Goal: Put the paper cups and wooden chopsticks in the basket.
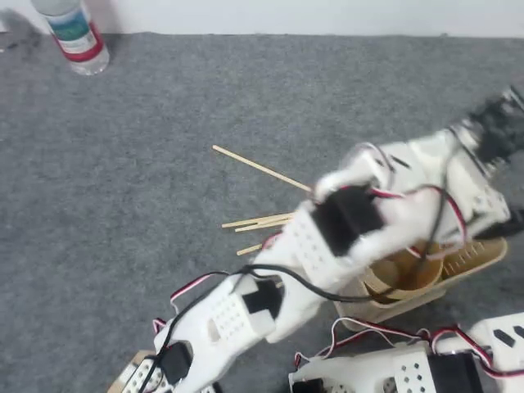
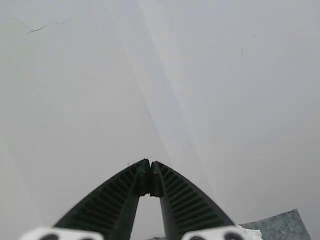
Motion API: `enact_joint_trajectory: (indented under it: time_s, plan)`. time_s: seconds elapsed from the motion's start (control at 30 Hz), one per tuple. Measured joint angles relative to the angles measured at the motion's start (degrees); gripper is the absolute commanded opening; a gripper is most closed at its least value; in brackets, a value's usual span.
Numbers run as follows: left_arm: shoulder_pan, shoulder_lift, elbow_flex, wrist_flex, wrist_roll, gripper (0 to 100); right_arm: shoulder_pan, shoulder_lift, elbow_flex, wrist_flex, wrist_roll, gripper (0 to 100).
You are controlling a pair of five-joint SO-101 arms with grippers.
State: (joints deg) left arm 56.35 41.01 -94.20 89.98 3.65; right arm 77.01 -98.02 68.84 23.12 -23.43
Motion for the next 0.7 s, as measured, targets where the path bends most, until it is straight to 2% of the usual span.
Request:
enact_joint_trajectory:
  time_s: [0.23,0.33,0.5,0.7]
  plan:
    - [-6.5,-9.6,-0.1,1.2,-2.3,30,-1.2,0.0,0.0,0.0,0.0,0.9]
    - [-8.6,-14.1,-0.1,3.6,-2.5,30,-4.7,0.0,0.0,0.0,3.4,0.9]
    - [-16.4,-20.7,0.3,9.1,-2.8,30,-14.6,0.4,-0.8,0.1,13.7,0.9]
    - [-32.7,-31.9,15.3,9.4,-3.2,30,-31.7,0.5,-10.6,7.1,27.6,0.9]
